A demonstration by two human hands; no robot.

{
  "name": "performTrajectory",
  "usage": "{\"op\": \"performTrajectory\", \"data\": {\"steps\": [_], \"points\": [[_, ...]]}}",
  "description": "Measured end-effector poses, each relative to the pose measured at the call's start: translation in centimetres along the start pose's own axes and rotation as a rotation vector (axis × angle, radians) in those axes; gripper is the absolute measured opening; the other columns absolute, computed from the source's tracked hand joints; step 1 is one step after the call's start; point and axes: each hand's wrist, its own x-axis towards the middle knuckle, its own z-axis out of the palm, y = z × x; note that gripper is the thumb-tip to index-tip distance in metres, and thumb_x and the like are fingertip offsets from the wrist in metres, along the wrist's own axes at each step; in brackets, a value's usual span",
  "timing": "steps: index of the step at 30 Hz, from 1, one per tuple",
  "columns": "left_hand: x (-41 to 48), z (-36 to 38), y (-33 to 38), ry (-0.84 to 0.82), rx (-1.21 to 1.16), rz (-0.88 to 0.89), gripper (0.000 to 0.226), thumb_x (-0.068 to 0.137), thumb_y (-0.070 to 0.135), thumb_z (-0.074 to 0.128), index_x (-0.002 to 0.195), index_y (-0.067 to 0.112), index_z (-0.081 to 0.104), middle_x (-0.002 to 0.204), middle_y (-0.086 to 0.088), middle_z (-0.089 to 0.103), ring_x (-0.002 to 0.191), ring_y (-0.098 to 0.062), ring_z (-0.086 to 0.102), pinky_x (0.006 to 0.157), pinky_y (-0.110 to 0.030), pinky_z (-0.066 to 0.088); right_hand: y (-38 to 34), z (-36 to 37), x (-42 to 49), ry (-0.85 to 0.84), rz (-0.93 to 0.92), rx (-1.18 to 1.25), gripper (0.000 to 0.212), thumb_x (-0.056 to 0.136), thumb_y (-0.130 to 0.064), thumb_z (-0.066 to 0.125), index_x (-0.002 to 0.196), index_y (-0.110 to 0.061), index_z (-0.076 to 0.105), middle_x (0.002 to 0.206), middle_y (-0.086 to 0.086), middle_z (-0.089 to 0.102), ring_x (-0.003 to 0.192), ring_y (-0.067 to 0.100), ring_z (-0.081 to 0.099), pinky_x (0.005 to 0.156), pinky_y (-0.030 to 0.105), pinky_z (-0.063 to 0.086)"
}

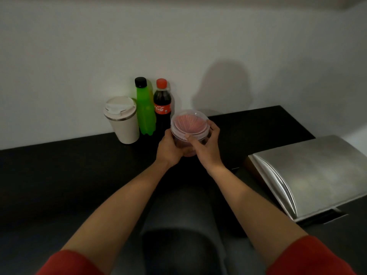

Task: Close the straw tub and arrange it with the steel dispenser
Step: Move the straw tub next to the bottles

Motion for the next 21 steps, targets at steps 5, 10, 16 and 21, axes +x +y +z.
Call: {"op": "performTrajectory", "data": {"steps": [5,10,16,21], "points": [[2.1,0.8,0.3,0.034,0.015,0.014,0.082,0.064,0.023,0.084,0.13,0.008,0.038,0.127,-0.009,0.056,0.108,-0.016,0.054,0.081,-0.021,0.041,-0.1,0.3,1.9,0.009,-0.012,0.069,0.07,0.075,-0.014,0.073,0.126,-0.03,0.027,0.132,0.002,0.042,0.121,0.015,0.048,0.1,0.04,0.045],[3.8,1.5,0.6,0.053,0.028,0.009,0.079,0.065,0.021,0.083,0.129,0.007,0.04,0.127,-0.01,0.057,0.113,-0.024,0.055,0.081,-0.021,0.041,0.1,0.3,4.0,0.044,0.033,0.087,0.073,0.076,-0.012,0.071,0.131,-0.027,0.026,0.135,0.007,0.041,0.123,0.02,0.047,0.101,0.046,0.044],[5.2,2.0,0.8,0.053,0.037,0.014,0.075,0.068,0.02,0.081,0.129,0.006,0.04,0.127,-0.011,0.057,0.112,-0.023,0.056,0.077,-0.015,0.04,0.1,0.0,5.4,0.037,0.062,0.047,0.08,0.078,-0.015,0.067,0.141,-0.025,0.019,0.137,0.007,0.039,0.125,0.023,0.044,0.101,0.048,0.044],[6.4,2.3,0.9,0.058,0.044,0.015,0.079,0.069,0.02,0.081,0.134,0.006,0.037,0.131,-0.012,0.055,0.116,-0.026,0.055,0.084,-0.021,0.041,-0.1,-0.3,6.9,0.044,0.115,-0.015,0.082,0.08,-0.02,0.065,0.144,-0.031,0.016,0.145,0.007,0.034,0.13,0.025,0.04,0.104,0.049,0.04]]}}
